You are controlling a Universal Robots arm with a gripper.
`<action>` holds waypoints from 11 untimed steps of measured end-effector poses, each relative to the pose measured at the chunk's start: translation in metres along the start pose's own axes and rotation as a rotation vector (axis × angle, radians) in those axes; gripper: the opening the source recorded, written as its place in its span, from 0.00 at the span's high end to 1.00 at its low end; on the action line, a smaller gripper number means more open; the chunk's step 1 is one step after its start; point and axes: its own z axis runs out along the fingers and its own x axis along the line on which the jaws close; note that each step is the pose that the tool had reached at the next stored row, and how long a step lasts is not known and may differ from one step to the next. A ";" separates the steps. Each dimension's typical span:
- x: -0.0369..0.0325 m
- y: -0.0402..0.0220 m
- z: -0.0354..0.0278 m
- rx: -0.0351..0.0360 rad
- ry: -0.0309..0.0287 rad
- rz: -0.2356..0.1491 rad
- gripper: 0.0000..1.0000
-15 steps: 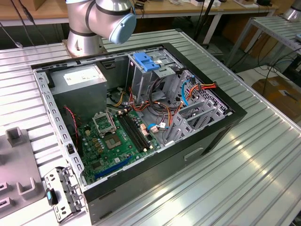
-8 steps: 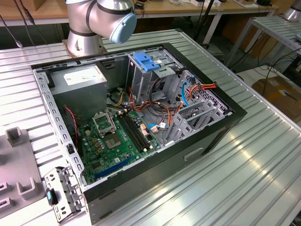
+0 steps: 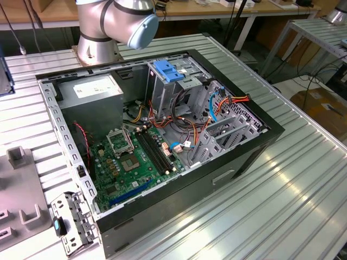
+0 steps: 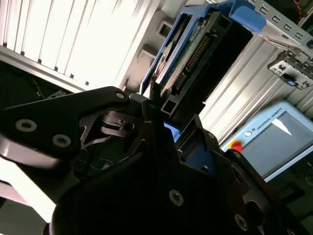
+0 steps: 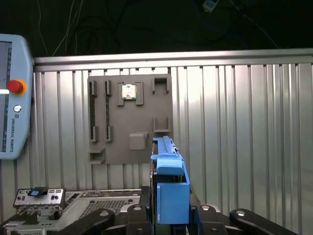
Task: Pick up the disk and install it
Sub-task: 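Pick up the disk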
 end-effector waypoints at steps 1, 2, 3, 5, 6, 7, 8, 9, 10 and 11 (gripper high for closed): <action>-0.0002 -0.0044 0.0000 0.0000 0.0000 0.000 0.63; -0.0004 -0.0091 0.0000 0.0000 0.0000 0.000 0.63; -0.0005 -0.0136 0.0000 0.0000 0.0000 0.000 0.63; -0.0009 -0.0227 -0.0001 -0.0001 0.0001 0.000 0.63; -0.0010 -0.0269 -0.0001 0.0000 0.0000 0.000 0.63; -0.0012 -0.0314 -0.0001 0.0000 0.0000 0.000 0.63; -0.0013 -0.0358 -0.0001 0.0000 0.0000 0.000 0.63; -0.0015 -0.0402 -0.0002 -0.0001 0.0001 0.000 0.63; -0.0017 -0.0449 -0.0002 -0.0002 0.0001 0.000 0.63; -0.0019 -0.0509 -0.0002 -0.0001 0.0000 0.000 0.63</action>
